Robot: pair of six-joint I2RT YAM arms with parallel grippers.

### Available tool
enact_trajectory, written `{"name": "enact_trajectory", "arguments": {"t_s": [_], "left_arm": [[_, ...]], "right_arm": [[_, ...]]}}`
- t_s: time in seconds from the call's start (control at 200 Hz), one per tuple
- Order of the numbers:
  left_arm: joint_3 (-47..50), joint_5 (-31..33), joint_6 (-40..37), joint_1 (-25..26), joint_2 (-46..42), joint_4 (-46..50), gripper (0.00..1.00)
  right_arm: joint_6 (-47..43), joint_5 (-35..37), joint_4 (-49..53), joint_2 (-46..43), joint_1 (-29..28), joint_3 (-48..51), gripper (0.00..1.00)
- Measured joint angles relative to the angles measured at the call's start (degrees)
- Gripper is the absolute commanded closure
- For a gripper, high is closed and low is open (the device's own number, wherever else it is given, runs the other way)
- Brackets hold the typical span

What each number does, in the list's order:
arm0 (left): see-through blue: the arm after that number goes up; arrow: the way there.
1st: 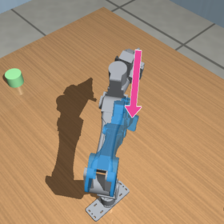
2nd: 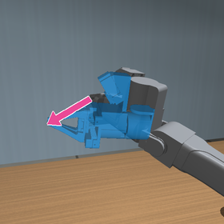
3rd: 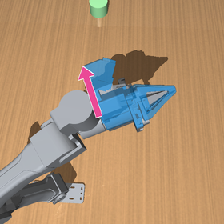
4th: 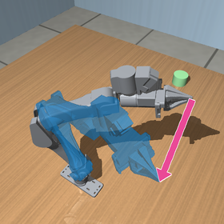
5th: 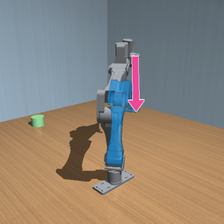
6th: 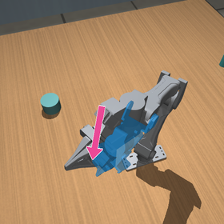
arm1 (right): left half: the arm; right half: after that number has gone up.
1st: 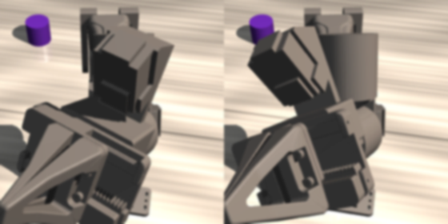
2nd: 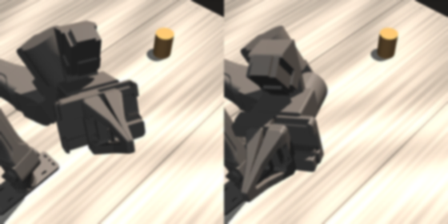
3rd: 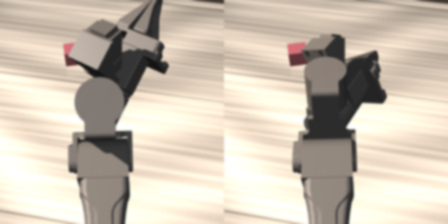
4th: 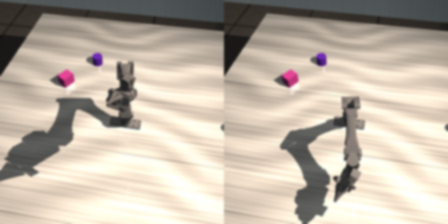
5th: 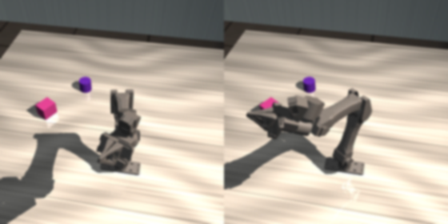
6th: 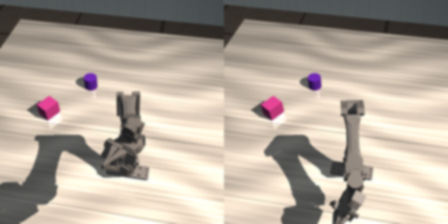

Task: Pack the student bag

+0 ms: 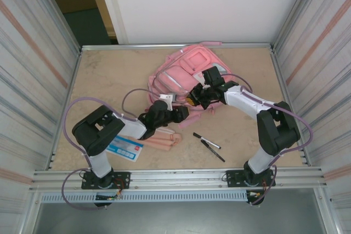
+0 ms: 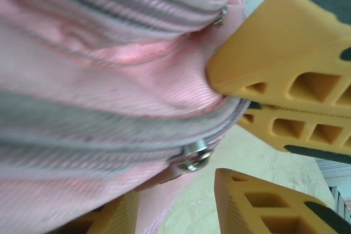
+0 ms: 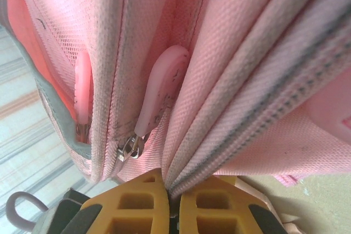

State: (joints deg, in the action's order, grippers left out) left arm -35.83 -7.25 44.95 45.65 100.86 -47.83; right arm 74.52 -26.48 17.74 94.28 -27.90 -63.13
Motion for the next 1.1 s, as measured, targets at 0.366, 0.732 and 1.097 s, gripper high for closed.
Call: {"name": "enact_trajectory", "arguments": {"t_s": [0.366, 0.732, 1.097], "left_arm": [[3.61, 1.49, -0.81, -2.03, -4.7, 3.69, 0.5], [3.41, -1.99, -4.17, -3.72, -7.23, 6.14, 0.59], [1.6, -7.39, -8.74, -4.46, -7.45, 10.1, 0.85]], "right_arm": [[0.09, -0.61, 0.26, 0.0, -1.2, -1.07, 1.0], [0.13, -0.5, 0.07, 0.02, -1.77, -1.07, 1.0], [0.07, -0.04, 0.09, 0.94, -1.75, -1.07, 1.0]]}}
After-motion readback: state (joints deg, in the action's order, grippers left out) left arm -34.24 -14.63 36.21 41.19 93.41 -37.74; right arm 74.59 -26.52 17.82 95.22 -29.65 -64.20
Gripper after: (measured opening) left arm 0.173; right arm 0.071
